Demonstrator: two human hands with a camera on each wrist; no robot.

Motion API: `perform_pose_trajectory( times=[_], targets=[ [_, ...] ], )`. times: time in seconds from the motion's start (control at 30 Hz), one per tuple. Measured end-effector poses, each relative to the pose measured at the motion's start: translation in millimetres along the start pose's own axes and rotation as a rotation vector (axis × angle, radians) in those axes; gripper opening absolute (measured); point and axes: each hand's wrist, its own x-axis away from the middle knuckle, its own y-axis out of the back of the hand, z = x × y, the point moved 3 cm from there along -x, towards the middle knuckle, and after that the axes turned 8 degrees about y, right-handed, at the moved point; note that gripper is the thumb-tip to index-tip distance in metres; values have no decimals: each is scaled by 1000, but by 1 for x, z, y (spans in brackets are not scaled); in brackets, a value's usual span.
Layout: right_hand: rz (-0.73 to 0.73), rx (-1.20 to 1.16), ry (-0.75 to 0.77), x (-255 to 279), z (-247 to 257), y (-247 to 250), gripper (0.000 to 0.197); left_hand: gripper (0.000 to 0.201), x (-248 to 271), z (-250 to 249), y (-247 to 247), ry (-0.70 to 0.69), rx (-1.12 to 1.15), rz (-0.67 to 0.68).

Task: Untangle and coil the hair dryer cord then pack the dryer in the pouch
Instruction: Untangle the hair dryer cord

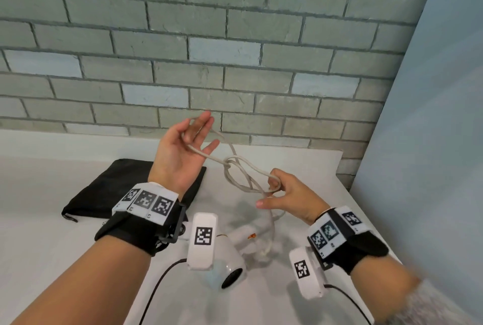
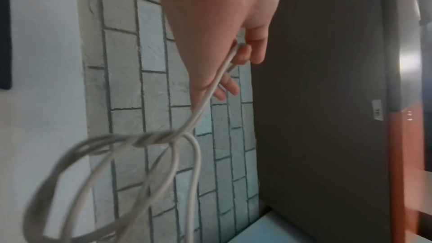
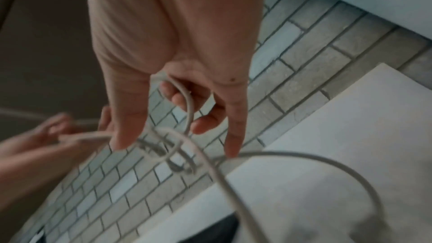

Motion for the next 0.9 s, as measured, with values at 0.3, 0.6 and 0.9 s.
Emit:
perform_pose_trajectory(
  times=[0.3,0.6,0.9],
  targets=[
    [-185,-41,-37,-4,-8,-6,25,38,7,-20,12,3,-736,-332],
    [-116,322,70,-9,33,19,33,55,-1,7,-17,-107,-2169,8],
    [-138,332,125,-5,40,26,35,41,-14,48,-26,119,-1825,273]
  ],
)
